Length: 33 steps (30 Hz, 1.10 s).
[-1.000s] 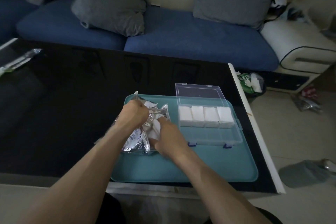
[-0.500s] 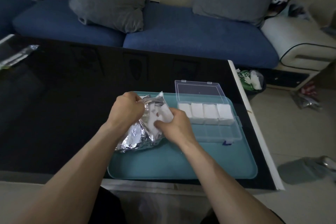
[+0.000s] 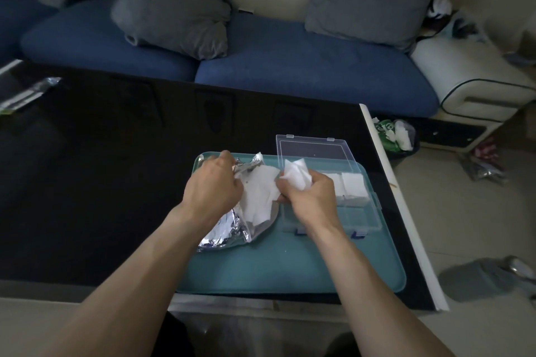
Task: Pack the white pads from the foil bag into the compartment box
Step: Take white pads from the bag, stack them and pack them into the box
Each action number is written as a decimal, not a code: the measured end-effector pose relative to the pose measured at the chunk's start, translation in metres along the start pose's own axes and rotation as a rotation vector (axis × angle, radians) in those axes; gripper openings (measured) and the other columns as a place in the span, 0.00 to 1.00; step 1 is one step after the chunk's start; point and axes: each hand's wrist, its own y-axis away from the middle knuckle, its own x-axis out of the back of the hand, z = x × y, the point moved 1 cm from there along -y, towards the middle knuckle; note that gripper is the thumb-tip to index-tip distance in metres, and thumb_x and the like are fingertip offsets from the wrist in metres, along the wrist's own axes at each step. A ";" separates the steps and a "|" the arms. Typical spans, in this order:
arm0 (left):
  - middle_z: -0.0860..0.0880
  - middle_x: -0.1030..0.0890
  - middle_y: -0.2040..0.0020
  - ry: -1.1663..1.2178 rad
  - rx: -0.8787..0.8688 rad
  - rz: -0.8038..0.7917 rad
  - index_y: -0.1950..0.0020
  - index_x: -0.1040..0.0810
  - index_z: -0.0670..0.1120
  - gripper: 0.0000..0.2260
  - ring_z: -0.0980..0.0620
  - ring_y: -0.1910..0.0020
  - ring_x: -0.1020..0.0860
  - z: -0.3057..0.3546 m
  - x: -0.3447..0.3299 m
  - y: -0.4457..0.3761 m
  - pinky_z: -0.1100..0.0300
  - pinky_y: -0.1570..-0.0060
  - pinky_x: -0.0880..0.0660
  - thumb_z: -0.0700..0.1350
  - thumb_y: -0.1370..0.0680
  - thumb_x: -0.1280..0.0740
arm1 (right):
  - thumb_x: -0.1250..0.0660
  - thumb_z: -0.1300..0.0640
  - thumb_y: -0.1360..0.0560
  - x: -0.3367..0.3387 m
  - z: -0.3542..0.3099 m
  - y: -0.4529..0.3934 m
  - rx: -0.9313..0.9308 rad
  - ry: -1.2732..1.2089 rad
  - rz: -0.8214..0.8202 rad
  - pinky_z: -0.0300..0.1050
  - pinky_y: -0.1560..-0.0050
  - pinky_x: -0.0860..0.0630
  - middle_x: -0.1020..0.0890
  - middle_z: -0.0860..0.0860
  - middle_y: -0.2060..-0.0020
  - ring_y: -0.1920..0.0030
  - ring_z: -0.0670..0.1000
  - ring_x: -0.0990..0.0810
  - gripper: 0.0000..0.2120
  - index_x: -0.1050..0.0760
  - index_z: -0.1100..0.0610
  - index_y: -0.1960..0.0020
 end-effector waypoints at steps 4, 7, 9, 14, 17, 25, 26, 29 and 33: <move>0.44 0.30 0.35 0.003 -0.068 -0.063 0.30 0.31 0.47 0.24 0.44 0.40 0.26 0.009 0.000 0.001 0.52 0.41 0.27 0.46 0.25 0.32 | 0.24 0.61 0.28 0.014 -0.006 -0.005 0.084 0.086 0.022 0.47 0.62 0.16 0.15 0.52 0.61 0.64 0.51 0.15 0.05 0.19 0.55 0.57; 0.48 0.36 0.28 -0.060 -0.329 -0.133 0.26 0.34 0.52 0.31 0.45 0.28 0.41 0.017 -0.004 0.005 0.47 0.30 0.39 0.52 0.28 0.29 | 0.25 0.63 0.28 0.011 0.000 -0.003 0.060 0.149 -0.046 0.44 0.68 0.18 0.16 0.53 0.64 0.68 0.48 0.16 0.05 0.20 0.56 0.57; 0.49 0.37 0.26 -0.140 -0.400 -0.183 0.27 0.32 0.54 0.32 0.45 0.26 0.44 0.018 -0.011 0.008 0.45 0.30 0.42 0.58 0.29 0.28 | 0.25 0.61 0.30 0.003 0.006 -0.001 0.058 0.215 -0.085 0.48 0.69 0.19 0.16 0.51 0.65 0.68 0.49 0.17 0.05 0.20 0.55 0.57; 0.47 0.37 0.28 -0.237 -0.346 -0.223 0.29 0.32 0.50 0.31 0.43 0.28 0.42 0.016 -0.024 0.009 0.48 0.32 0.41 0.57 0.30 0.28 | 0.22 0.59 0.32 -0.010 0.013 0.003 0.010 0.307 -0.209 0.35 0.70 0.28 0.17 0.49 0.60 0.65 0.46 0.21 0.13 0.20 0.55 0.49; 0.46 0.41 0.26 -0.262 -0.348 -0.233 0.28 0.33 0.50 0.33 0.42 0.27 0.44 0.013 -0.027 0.008 0.47 0.30 0.42 0.54 0.31 0.28 | 0.20 0.58 0.33 -0.014 0.013 0.002 -0.007 0.323 -0.209 0.40 0.66 0.27 0.17 0.48 0.58 0.61 0.49 0.19 0.16 0.21 0.52 0.48; 0.46 0.42 0.25 -0.278 -0.283 -0.208 0.24 0.38 0.56 0.36 0.43 0.26 0.46 0.005 -0.016 0.005 0.47 0.29 0.45 0.48 0.30 0.28 | 0.24 0.67 0.32 -0.004 0.007 -0.010 -0.162 0.035 -0.103 0.50 0.59 0.15 0.14 0.54 0.59 0.61 0.52 0.13 0.10 0.19 0.57 0.54; 0.46 0.41 0.26 -0.274 -0.273 -0.208 0.24 0.38 0.56 0.36 0.43 0.26 0.46 0.004 -0.015 0.005 0.47 0.28 0.46 0.49 0.30 0.27 | 0.25 0.68 0.32 -0.001 0.006 -0.011 -0.181 0.012 -0.100 0.49 0.60 0.15 0.14 0.55 0.59 0.61 0.52 0.13 0.09 0.19 0.58 0.55; 0.46 0.41 0.26 -0.275 -0.267 -0.211 0.24 0.38 0.56 0.38 0.44 0.27 0.46 0.005 -0.014 0.005 0.46 0.28 0.46 0.54 0.31 0.26 | 0.26 0.71 0.32 0.008 0.005 -0.012 -0.202 -0.031 -0.089 0.45 0.63 0.17 0.14 0.57 0.58 0.60 0.52 0.14 0.09 0.19 0.61 0.55; 0.46 0.40 0.27 -0.267 -0.283 -0.191 0.28 0.33 0.55 0.33 0.43 0.26 0.46 0.007 -0.014 0.006 0.45 0.28 0.45 0.59 0.30 0.26 | 0.27 0.72 0.31 0.021 0.000 -0.012 -0.221 -0.062 -0.071 0.45 0.62 0.16 0.14 0.56 0.56 0.56 0.53 0.14 0.11 0.19 0.62 0.51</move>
